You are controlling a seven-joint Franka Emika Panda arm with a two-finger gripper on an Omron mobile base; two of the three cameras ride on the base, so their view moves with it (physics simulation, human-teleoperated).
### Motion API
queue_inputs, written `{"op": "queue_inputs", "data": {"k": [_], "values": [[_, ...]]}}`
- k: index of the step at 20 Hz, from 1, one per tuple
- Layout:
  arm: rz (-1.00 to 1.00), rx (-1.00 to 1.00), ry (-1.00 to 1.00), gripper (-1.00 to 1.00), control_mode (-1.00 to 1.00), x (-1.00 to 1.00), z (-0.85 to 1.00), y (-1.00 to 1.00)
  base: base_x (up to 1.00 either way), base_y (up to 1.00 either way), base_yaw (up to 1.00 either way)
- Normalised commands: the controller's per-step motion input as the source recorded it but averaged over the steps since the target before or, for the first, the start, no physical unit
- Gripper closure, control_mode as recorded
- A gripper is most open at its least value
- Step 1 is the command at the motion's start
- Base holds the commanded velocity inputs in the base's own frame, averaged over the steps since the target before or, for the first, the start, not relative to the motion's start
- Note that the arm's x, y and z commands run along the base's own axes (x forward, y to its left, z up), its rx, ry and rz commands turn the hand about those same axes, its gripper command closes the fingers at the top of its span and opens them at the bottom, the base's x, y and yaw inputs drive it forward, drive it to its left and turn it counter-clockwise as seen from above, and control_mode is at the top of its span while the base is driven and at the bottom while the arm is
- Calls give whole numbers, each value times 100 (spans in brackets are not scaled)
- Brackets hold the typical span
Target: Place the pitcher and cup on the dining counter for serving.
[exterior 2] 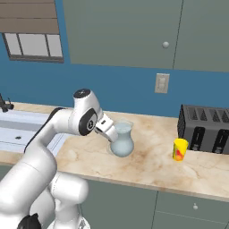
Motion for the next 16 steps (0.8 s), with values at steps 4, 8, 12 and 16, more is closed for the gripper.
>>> {"op": "queue_inputs", "data": {"k": [4, 8, 12, 16], "values": [[-1, 0, 6, -100, -100, 13, -25, -3, 0, 0, 0], [-3, 0, 6, -100, -100, 20, -27, -2, 0, 0, 0], [-4, 0, 5, -100, -100, 21, -25, 0, 0, 0, 0], [-4, 0, 3, -100, -100, 22, -21, 0, 0, 0, 0]]}}
